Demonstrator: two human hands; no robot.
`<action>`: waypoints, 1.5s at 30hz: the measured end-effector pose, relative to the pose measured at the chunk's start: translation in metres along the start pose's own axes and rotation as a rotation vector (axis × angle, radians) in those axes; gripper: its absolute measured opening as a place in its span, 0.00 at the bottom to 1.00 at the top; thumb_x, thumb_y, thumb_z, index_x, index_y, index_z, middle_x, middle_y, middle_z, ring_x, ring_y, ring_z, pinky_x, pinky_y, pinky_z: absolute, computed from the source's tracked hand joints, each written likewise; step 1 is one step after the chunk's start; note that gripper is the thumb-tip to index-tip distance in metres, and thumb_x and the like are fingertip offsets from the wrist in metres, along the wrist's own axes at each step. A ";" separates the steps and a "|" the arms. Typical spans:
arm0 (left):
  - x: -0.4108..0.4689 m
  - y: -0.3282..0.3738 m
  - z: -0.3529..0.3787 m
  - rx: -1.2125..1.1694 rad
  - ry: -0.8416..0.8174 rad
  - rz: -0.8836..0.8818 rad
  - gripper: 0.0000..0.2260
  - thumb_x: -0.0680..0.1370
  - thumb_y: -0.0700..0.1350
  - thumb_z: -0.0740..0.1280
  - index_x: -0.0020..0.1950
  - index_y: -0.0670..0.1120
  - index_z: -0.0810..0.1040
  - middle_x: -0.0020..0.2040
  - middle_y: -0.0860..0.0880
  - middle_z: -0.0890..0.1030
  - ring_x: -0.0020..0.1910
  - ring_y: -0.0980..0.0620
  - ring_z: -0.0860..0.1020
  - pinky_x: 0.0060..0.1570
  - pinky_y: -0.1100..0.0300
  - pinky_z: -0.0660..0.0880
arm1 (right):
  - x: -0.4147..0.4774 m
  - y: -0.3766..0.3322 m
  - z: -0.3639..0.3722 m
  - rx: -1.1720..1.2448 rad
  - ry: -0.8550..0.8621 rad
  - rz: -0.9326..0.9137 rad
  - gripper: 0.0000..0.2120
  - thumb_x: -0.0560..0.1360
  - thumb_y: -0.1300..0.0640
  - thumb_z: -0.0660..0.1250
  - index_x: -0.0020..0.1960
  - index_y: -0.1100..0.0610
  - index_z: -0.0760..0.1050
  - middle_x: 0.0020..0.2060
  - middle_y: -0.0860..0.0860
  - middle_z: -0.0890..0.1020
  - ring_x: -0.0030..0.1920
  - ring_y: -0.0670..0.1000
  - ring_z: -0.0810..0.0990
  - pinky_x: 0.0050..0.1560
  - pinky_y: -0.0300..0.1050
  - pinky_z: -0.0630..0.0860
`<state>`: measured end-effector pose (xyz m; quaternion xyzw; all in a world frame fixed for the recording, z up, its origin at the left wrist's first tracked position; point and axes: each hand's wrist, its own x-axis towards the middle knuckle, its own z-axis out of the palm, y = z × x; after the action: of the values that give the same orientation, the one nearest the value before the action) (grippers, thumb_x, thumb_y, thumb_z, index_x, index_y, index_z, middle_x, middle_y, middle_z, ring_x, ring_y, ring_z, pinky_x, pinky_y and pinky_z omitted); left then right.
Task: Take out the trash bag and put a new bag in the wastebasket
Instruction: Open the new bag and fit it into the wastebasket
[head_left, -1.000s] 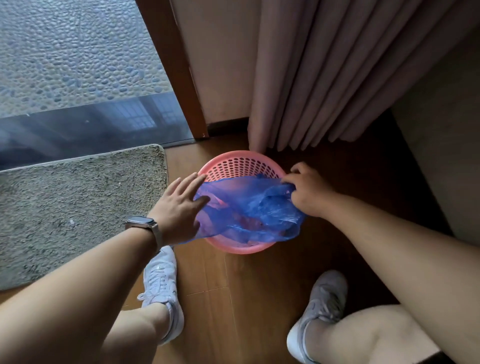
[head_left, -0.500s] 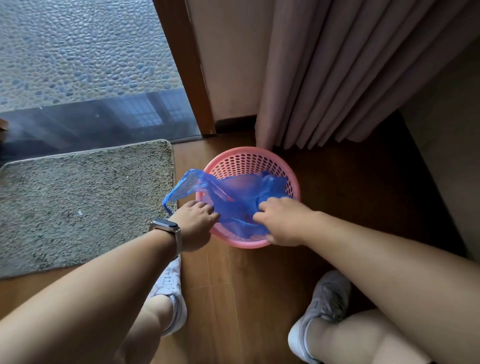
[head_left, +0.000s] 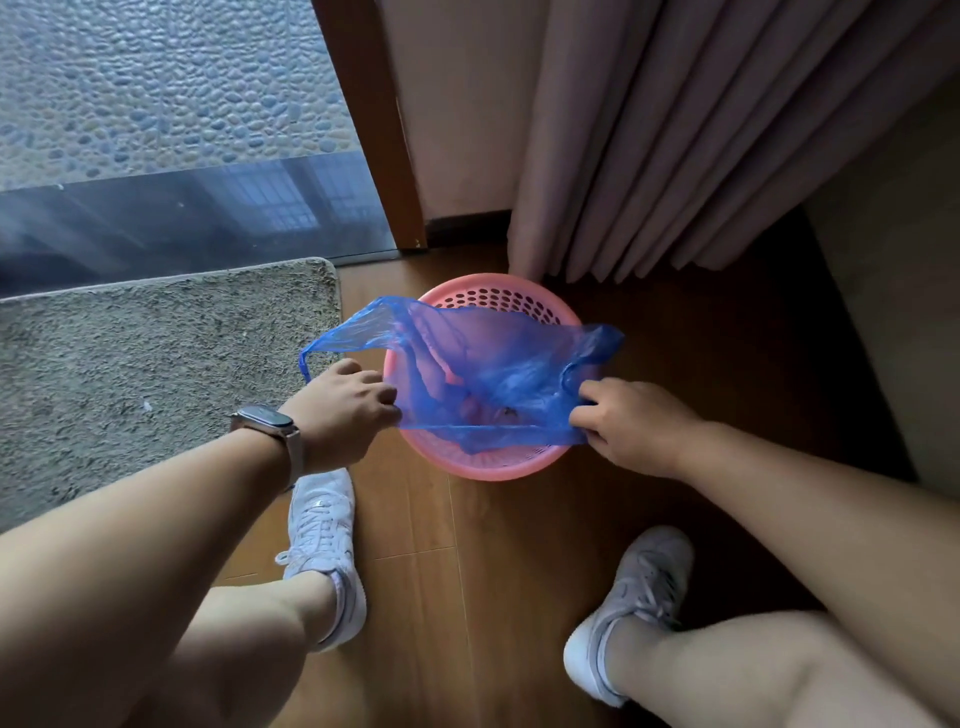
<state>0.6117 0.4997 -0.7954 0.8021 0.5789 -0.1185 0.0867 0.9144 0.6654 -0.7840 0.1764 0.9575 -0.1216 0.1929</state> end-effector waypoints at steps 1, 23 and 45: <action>-0.003 0.001 -0.002 0.015 -0.039 0.018 0.09 0.59 0.40 0.72 0.34 0.52 0.79 0.31 0.54 0.75 0.34 0.48 0.77 0.36 0.55 0.72 | -0.003 0.000 0.003 -0.016 0.002 -0.019 0.07 0.76 0.54 0.64 0.52 0.55 0.76 0.48 0.53 0.76 0.45 0.57 0.78 0.39 0.47 0.75; 0.000 -0.006 0.047 -0.417 0.120 -0.289 0.22 0.61 0.36 0.59 0.49 0.46 0.84 0.46 0.46 0.84 0.45 0.41 0.82 0.42 0.50 0.80 | 0.016 0.021 0.043 0.721 -0.141 0.507 0.02 0.75 0.56 0.66 0.44 0.51 0.74 0.48 0.51 0.77 0.48 0.50 0.75 0.47 0.39 0.67; 0.045 0.011 0.024 -0.739 0.139 -1.023 0.14 0.75 0.53 0.67 0.42 0.42 0.75 0.38 0.45 0.77 0.41 0.43 0.76 0.39 0.56 0.65 | 0.017 0.022 0.031 0.783 -0.319 0.587 0.18 0.71 0.49 0.69 0.59 0.53 0.75 0.44 0.48 0.80 0.43 0.48 0.79 0.43 0.42 0.75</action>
<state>0.6340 0.5307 -0.8313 0.3468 0.8959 0.1151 0.2525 0.9184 0.6809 -0.8223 0.4761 0.7090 -0.4374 0.2819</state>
